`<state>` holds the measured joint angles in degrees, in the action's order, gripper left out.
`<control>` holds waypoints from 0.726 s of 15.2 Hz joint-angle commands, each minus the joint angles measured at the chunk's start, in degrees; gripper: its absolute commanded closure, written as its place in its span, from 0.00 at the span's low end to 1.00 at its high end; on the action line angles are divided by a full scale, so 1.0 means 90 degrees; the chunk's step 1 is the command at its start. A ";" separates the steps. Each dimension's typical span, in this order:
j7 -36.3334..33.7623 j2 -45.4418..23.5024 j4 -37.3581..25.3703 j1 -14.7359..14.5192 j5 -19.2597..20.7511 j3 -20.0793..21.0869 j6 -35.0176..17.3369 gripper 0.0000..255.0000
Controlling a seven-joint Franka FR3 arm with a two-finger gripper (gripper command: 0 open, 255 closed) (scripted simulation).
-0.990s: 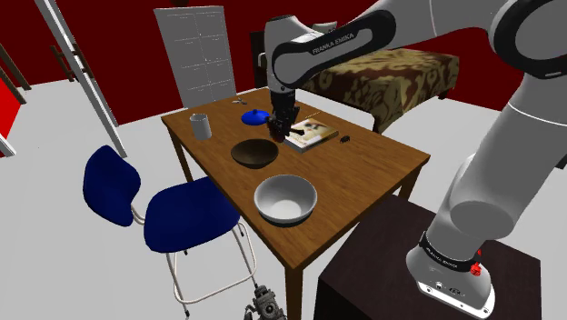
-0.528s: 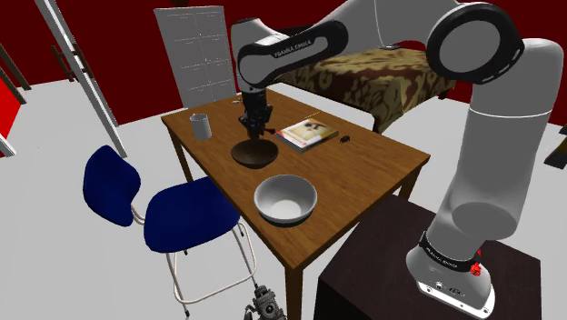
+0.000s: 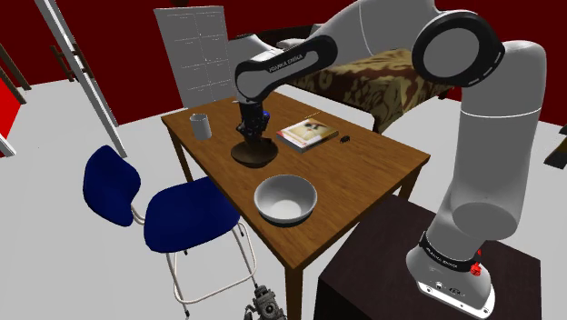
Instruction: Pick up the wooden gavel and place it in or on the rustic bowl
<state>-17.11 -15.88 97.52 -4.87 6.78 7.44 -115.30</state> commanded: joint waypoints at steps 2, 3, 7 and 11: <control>-0.0026 -0.0065 0.0179 0.0001 0.0021 -0.0007 -0.0246 1.00; -0.0035 -0.0091 0.0230 0.0000 0.0029 -0.0009 -0.0322 1.00; -0.0044 -0.0118 0.0281 0.0000 0.0037 -0.0012 -0.0400 1.00; -0.0044 -0.0118 0.0281 0.0000 0.0037 -0.0012 -0.0400 1.00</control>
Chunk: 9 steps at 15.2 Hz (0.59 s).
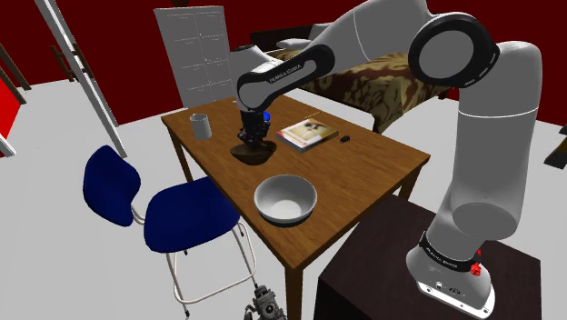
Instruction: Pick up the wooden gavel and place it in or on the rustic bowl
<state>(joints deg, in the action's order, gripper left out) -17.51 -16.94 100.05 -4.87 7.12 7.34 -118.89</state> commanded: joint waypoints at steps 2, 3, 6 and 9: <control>0.0000 0.0000 0.0000 0.0000 0.0000 0.0000 -0.0001 0.00; 0.0000 0.0000 0.0000 0.0000 0.0000 0.0000 -0.0001 0.00; 0.0000 0.0000 0.0001 0.0000 0.0000 0.0000 -0.0001 0.00; 0.0024 0.0143 -0.0232 -0.0010 -0.0036 0.0018 0.0373 0.00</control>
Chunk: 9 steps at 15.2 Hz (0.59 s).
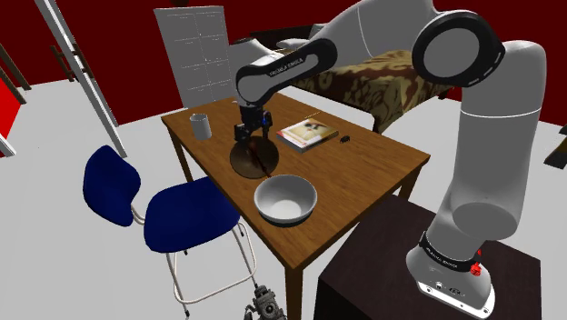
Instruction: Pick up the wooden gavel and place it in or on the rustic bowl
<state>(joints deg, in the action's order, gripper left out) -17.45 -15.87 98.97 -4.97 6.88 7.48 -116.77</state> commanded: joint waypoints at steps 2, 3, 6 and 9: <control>0.0036 0.0126 -0.0353 -0.0010 -0.0037 0.0016 0.0481 0.00; 0.0036 0.0126 -0.0353 -0.0010 -0.0037 0.0016 0.0481 0.00; 0.0036 0.0126 -0.0353 -0.0010 -0.0037 0.0016 0.0481 0.00; 0.0036 0.0126 -0.0353 -0.0010 -0.0037 0.0016 0.0481 0.00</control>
<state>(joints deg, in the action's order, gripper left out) -17.13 -14.75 95.78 -5.06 6.55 7.63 -112.46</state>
